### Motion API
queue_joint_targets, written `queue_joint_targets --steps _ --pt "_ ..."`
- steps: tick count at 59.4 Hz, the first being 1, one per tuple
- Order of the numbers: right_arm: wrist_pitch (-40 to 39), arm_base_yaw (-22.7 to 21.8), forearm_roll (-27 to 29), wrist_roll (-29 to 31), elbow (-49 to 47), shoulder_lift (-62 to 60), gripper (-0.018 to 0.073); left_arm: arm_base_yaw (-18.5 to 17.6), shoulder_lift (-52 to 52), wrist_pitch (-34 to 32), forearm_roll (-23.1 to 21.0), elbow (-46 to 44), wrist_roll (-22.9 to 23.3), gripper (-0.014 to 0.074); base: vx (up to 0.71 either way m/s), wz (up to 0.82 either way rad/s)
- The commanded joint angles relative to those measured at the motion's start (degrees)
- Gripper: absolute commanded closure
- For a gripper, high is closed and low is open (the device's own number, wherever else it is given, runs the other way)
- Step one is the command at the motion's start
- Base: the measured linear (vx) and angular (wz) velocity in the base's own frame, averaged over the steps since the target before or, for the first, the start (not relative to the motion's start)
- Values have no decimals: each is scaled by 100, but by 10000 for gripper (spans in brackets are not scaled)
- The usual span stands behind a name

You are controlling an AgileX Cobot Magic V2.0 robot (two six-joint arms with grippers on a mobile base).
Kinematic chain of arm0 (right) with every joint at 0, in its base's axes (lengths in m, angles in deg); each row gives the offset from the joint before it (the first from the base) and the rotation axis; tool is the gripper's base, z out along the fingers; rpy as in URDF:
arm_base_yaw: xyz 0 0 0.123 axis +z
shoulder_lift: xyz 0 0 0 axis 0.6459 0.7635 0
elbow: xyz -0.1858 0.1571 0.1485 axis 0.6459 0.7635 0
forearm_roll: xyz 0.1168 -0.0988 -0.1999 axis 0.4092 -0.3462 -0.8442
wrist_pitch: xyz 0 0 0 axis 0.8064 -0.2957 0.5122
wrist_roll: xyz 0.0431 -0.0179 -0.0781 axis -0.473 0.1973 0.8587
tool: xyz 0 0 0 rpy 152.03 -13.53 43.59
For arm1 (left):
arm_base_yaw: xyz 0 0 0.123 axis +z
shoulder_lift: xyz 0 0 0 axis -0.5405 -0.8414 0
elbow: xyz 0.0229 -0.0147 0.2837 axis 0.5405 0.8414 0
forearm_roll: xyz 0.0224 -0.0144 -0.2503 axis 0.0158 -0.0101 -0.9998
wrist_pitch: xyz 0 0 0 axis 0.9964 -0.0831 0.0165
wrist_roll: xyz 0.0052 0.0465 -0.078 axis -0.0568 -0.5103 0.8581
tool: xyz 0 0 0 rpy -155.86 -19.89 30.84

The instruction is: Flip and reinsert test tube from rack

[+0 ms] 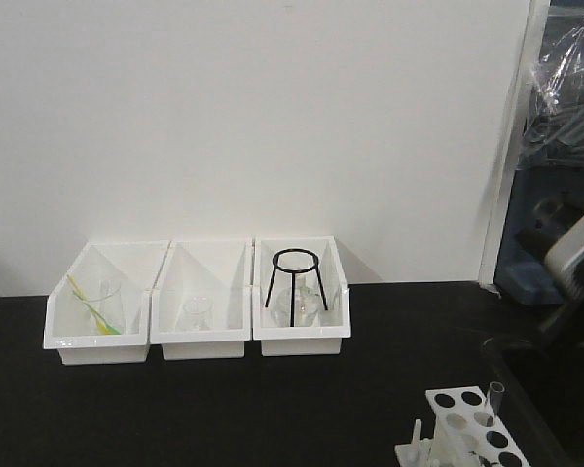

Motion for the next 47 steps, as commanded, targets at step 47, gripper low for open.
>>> queue_joint_targets --steps 47 --pt "-6334 -19 3789 978 3212 871 568 -41 16 -504 -21 11 1 603 0 0"
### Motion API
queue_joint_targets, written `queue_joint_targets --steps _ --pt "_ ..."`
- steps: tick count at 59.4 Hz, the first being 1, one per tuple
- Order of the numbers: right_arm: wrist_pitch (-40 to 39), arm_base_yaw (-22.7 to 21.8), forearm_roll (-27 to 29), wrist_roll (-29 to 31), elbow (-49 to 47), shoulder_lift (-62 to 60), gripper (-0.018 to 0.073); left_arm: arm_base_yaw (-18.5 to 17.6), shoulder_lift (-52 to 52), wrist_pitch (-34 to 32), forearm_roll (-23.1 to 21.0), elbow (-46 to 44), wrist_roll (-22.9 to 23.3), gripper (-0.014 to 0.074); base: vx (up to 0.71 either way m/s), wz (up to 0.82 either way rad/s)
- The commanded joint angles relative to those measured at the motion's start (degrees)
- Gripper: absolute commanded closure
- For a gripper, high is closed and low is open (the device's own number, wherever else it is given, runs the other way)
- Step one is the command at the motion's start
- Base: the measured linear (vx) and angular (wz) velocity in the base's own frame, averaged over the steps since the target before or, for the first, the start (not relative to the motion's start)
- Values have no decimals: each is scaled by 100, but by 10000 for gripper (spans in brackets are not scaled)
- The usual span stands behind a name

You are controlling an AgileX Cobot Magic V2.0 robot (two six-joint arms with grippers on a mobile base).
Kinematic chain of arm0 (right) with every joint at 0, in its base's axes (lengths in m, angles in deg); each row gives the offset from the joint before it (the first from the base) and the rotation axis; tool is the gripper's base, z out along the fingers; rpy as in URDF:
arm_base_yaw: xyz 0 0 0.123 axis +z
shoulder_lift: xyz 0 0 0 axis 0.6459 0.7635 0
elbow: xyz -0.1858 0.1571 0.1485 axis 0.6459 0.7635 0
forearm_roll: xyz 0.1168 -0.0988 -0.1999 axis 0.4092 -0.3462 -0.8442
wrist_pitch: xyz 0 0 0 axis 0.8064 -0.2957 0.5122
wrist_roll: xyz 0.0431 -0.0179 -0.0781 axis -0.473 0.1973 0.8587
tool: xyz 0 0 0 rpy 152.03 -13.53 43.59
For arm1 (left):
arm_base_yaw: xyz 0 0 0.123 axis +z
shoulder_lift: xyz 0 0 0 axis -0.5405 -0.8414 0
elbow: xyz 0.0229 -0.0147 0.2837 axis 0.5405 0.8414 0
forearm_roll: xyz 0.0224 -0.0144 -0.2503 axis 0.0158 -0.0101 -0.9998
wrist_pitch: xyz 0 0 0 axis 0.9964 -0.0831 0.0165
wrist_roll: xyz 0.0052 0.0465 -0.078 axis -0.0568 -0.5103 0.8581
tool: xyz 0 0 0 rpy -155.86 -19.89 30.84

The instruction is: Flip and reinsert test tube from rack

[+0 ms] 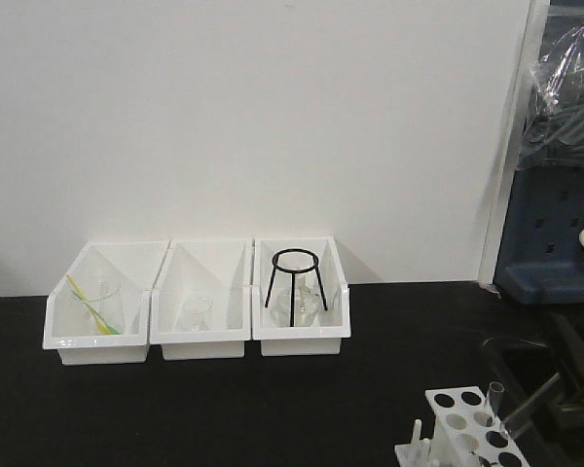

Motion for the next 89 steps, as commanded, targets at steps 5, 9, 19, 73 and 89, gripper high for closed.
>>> queue_joint_targets --steps 5,9,19,73,89 --pt "-1195 -18 -380 183 -94 357 568 -41 16 -504 -21 11 1 603 0 0" --pt "-1343 -18 -368 183 -94 579 568 -41 16 -504 -21 11 1 603 0 0" --pt "-1368 -18 -380 456 -115 966 568 -41 16 -504 -21 11 1 603 0 0" --pt "-1365 -18 -670 653 -344 2304 568 -41 16 -504 -21 11 1 603 0 0" --pt "-1297 -18 -671 874 -344 2471 568 -41 16 -504 -21 11 1 603 0 0"
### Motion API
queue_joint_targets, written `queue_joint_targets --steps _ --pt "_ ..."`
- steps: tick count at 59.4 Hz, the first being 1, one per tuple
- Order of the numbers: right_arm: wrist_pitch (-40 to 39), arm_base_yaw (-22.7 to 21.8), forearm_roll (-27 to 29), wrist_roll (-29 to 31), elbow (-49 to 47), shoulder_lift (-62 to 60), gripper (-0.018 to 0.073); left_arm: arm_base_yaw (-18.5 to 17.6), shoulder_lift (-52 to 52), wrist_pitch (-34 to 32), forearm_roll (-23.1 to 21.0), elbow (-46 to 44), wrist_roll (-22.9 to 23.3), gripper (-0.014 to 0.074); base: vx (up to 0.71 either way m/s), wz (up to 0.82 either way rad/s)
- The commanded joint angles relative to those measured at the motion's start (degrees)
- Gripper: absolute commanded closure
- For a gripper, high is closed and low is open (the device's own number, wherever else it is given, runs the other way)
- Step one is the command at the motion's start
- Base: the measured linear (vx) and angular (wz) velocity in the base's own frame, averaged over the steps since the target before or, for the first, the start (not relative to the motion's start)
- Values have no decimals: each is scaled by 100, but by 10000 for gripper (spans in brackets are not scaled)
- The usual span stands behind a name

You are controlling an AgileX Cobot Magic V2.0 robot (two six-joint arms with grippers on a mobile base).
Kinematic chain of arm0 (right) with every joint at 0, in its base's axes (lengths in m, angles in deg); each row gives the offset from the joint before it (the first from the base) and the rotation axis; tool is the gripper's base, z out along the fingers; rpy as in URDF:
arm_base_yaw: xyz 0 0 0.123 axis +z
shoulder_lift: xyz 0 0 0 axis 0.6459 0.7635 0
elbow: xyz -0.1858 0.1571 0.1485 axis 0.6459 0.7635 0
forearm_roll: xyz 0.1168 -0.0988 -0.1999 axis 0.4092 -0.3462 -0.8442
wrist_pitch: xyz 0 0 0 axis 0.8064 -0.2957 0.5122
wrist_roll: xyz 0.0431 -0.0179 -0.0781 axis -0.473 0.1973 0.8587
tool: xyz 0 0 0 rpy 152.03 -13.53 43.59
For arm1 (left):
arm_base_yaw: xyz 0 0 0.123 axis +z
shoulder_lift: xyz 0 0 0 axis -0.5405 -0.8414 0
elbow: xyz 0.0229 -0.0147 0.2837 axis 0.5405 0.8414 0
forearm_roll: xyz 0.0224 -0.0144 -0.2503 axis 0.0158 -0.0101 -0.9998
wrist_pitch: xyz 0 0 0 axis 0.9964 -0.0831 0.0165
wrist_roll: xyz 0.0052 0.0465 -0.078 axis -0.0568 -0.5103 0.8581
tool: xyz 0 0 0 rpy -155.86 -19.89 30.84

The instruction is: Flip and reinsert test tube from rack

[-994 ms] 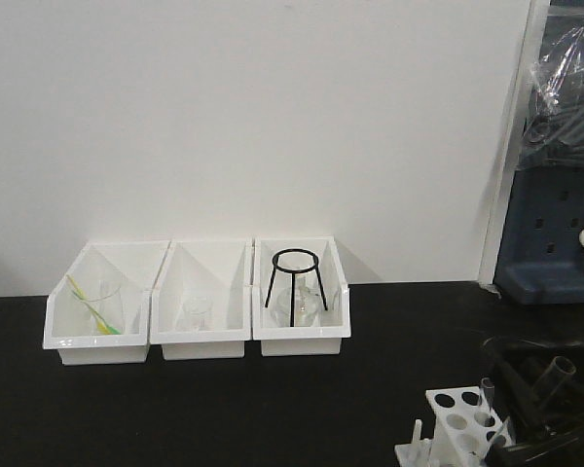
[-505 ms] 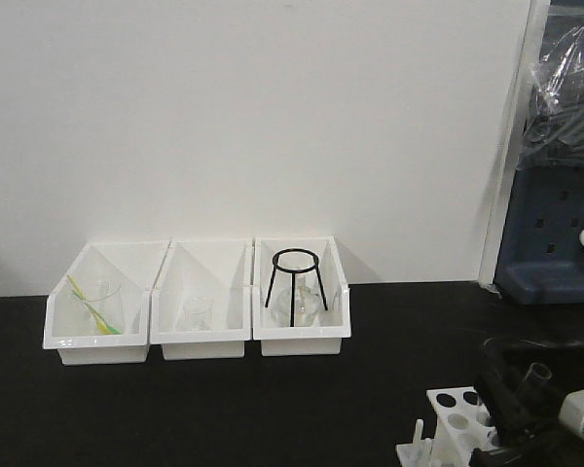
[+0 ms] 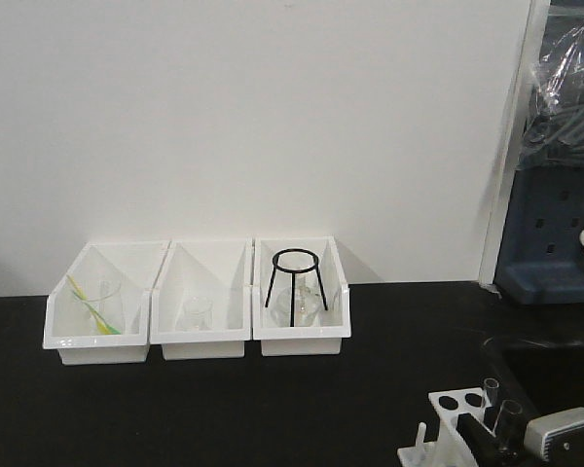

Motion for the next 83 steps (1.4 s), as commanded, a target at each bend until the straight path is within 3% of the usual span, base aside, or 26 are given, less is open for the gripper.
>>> queue_joint_targets --steps 1,16,40,50,58,66,73,80,83 --pt "-1070 -18 23 155 -119 -151 568 -41 16 -504 -21 11 1 603 0 0" --pt "-851 -18 12 195 -119 -151 519 -41 16 -504 -21 11 1 603 0 0" --pt "-1160 -18 -28 151 -107 -275 134 -41 16 -504 -21 11 1 603 0 0" --pt "-1114 -18 18 128 -107 -897 85 -41 16 -504 -21 11 1 603 0 0" --pt "-538 -18 18 -125 -114 -1760 106 -41 16 -504 -21 11 1 603 0 0" --pt "789 -18 19 -633 -114 -2879 180 -41 16 -504 -21 11 1 603 0 0" --pt "2614 -18 -209 -1250 -114 -4075 339 -41 16 -504 -21 11 1 603 0 0" --pt "4569 1 -1092 -1898 -107 -5354 571 -41 16 -504 -21 11 1 603 0 0" --pt "5315 1 -1464 -2234 -66 -5896 574 -41 16 -504 -21 11 1 603 0 0"
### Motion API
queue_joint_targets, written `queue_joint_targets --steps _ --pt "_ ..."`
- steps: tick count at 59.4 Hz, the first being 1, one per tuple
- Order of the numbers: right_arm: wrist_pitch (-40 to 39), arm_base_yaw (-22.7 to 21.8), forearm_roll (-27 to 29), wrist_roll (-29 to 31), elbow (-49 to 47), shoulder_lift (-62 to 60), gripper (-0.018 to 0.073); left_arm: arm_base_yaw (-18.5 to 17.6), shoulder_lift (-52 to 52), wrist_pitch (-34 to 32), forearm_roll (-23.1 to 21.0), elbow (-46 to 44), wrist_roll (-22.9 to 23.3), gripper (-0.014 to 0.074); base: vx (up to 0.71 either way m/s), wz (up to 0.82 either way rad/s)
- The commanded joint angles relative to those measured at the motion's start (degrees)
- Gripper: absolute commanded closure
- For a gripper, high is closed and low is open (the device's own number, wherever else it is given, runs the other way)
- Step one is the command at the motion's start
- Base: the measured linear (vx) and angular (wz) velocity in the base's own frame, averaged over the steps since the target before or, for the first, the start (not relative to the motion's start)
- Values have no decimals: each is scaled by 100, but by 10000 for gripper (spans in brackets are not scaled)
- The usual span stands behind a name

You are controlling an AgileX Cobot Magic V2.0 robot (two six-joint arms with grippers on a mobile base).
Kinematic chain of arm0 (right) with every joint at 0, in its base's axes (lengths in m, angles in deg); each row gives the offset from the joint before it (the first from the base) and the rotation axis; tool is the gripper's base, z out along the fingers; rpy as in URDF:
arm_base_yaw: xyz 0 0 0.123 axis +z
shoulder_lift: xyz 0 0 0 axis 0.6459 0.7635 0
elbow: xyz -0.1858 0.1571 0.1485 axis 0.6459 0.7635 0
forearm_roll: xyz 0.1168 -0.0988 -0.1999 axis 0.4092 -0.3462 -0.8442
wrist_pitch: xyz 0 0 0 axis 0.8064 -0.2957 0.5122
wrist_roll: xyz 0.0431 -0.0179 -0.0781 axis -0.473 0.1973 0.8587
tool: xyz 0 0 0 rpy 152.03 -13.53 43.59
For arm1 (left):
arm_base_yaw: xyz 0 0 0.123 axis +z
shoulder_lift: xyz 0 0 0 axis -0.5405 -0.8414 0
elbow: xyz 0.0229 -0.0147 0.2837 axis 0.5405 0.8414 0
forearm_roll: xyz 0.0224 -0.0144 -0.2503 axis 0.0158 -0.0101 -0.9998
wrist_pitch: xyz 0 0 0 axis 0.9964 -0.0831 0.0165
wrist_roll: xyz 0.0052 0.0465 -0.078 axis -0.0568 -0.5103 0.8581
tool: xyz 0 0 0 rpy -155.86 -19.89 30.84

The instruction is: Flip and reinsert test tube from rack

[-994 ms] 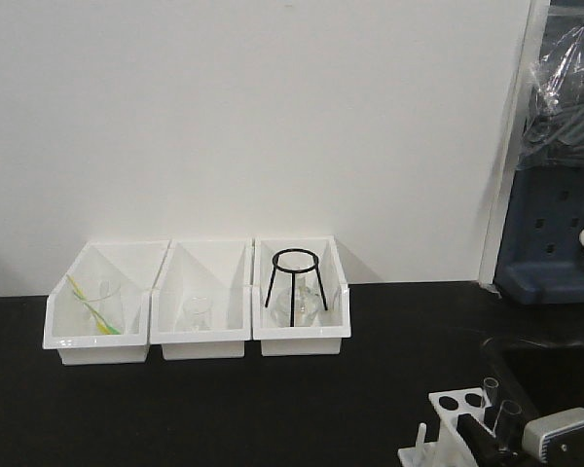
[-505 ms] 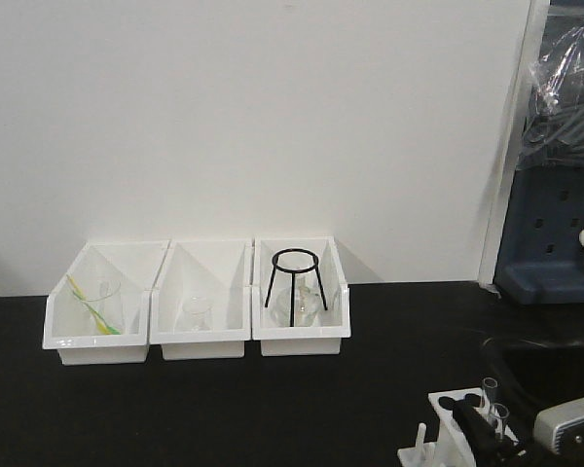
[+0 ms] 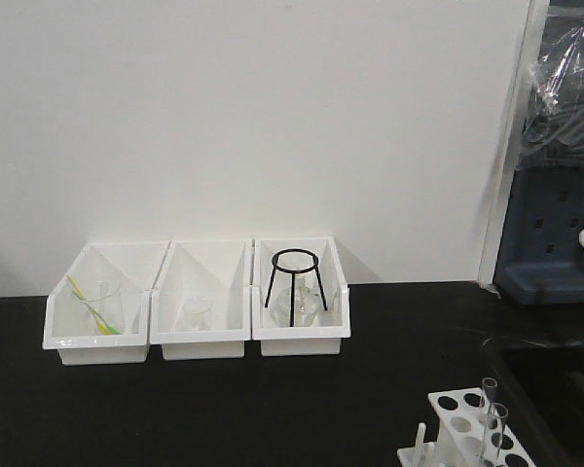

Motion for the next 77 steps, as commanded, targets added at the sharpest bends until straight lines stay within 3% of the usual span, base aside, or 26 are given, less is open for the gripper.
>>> queue_joint_targets --steps 1,9,17,31,54,60,64,67,70,77 --pt "866 1 -684 -596 -71 -878 574 -41 16 -504 -21 11 1 603 0 0" --pt "1341 1 -1332 -1227 597 -2140 569 -41 16 -504 -21 11 1 603 0 0" --pt "1154 -5 -1631 -1247 1105 -3057 568 -41 16 -504 -21 11 1 603 0 0" --pt "983 -5 -1582 -1255 1177 -3801 566 -41 16 -504 -21 11 1 603 0 0" --pt "1001 -5 -1561 -1186 1198 -3816 566 -41 16 -504 -21 11 1 603 0 0" --pt "1223 2 -480 -695 1322 -3976 566 -41 16 -504 -21 11 1 603 0 0" --pt "1577 2 743 169 1552 -4249 566 -41 16 -504 -21 11 1 603 0 0" --pt "1786 2 1342 767 1763 -4516 566 -41 16 -504 -21 11 1 603 0 0" --pt "1885 2 1673 1236 2004 -4774 566 -41 16 -504 -21 11 1 603 0 0" --pt "2376 11 1821 1754 2059 -4739 566 -40 18 -503 -21 11 1 603 0 0"
